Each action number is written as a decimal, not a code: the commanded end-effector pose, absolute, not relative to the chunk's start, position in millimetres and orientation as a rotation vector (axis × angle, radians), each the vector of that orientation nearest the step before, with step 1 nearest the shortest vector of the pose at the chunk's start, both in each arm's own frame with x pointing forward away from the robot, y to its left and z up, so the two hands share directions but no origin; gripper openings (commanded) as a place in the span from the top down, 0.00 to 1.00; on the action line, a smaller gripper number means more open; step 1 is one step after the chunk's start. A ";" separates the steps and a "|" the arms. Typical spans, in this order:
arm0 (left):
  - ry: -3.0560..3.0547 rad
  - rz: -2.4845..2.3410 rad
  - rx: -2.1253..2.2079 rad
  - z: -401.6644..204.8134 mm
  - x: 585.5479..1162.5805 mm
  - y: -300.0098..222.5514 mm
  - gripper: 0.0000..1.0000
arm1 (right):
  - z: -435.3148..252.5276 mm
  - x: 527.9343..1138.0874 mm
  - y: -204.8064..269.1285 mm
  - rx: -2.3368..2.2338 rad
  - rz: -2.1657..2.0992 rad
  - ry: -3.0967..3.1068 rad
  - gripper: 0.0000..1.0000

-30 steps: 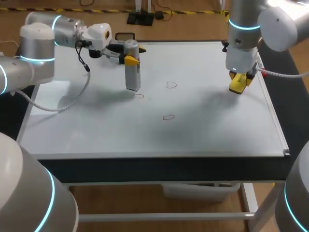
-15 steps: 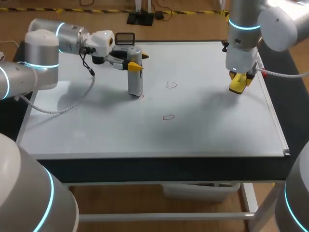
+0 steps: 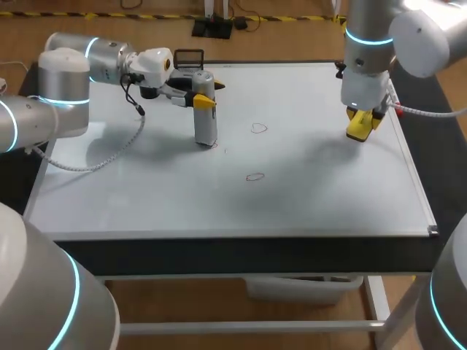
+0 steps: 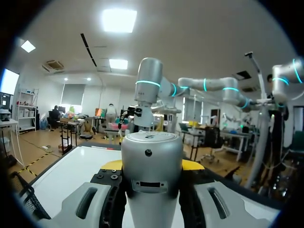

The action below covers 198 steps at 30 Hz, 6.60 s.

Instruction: Pick up the inspection probe, press it on each red-marked spot on the whiteboard one by one, put down the probe, pick up the eraser, and wipe off all the red marks.

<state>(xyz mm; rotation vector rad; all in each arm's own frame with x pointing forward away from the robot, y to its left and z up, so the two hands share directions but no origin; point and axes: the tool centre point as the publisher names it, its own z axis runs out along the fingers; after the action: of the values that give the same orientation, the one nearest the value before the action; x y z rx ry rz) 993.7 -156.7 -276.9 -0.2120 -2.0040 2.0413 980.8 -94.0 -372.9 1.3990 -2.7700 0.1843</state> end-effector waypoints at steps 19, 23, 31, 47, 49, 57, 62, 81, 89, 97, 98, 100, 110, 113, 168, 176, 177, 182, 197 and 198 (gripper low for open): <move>-2.000 2.048 -0.260 -277.4 985.7 -155.1 1.00 | -371.3 980.4 -94.7 1.400 0.189 -2.768 1.00; -2.012 2.055 -0.286 -275.8 982.6 -154.7 1.00 | -371.3 980.4 -94.7 1.400 0.189 -2.768 1.00; -2.010 2.060 -0.311 -276.5 978.0 -153.3 1.00 | -371.3 980.4 -94.7 1.400 0.189 -2.768 1.00; -2.017 2.064 -0.346 -276.3 972.4 -152.7 1.00 | -371.3 980.4 -94.7 1.400 0.189 -2.768 1.00; -2.019 2.066 -0.346 -275.8 972.1 -152.4 1.00 | -371.3 980.4 -94.7 1.400 0.189 -2.768 1.00; -2.071 2.082 -0.290 -256.9 977.0 -145.6 1.00 | -371.3 980.4 -94.7 1.400 0.189 -2.768 1.00; -2.108 2.134 -0.294 -236.8 987.1 -128.7 1.00 | -371.3 980.4 -94.7 1.400 0.189 -2.768 1.00; -2.358 2.282 0.048 -207.4 1062.4 8.5 1.00 | -371.3 980.4 -94.7 1.400 0.189 -2.768 1.00; -2.391 2.303 0.143 -213.1 1075.4 41.3 1.00 | -371.3 980.4 -94.7 1.400 0.189 -2.768 1.00; -2.399 2.312 0.249 -225.7 1080.4 58.8 1.00 | -371.3 980.4 -94.7 1.400 0.189 -2.768 1.00; -2.400 2.311 0.256 -226.9 1080.5 60.3 1.00 | -371.3 980.4 -94.7 1.400 0.189 -2.768 1.00; -2.399 2.310 0.270 -228.0 1080.4 62.0 1.00 | -371.3 980.4 -94.7 1.400 0.189 -2.768 1.00; -2.398 2.308 0.278 -228.6 1080.1 63.1 1.00 | -364.5 988.6 -79.1 1.451 0.214 -2.725 1.00; -2.398 2.308 0.278 -228.6 1080.1 63.1 1.00 | -360.3 992.5 -65.5 1.503 0.208 -2.711 1.00; -2.398 2.308 0.278 -228.6 1080.1 63.1 1.00 | -399.3 991.6 294.3 2.075 0.041 -2.196 1.00; -2.398 2.308 0.278 -228.6 1080.1 63.1 1.00 | -404.5 989.0 299.4 2.084 0.022 -2.229 1.00; -2.398 2.308 0.278 -228.6 1080.1 63.1 1.00 | -405.6 988.5 299.3 2.086 0.021 -2.230 1.00; -2.398 2.308 0.278 -228.6 1080.1 63.1 1.00 | -410.4 985.0 298.5 2.097 -0.002 -2.245 1.00; -2.398 2.308 0.278 -228.6 1080.1 63.1 1.00 | -417.8 976.8 292.3 2.110 -0.034 -2.253 1.00; -2.398 2.308 0.278 -228.6 1080.1 63.1 1.00 | -418.0 976.7 291.9 2.110 -0.035 -2.253 1.00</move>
<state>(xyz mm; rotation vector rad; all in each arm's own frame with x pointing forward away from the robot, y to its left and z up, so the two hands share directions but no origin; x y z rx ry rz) 1081.3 64.1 -229.8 0.2742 -2.3940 2.3066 976.6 294.7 -418.1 2.1042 -2.2526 -0.0331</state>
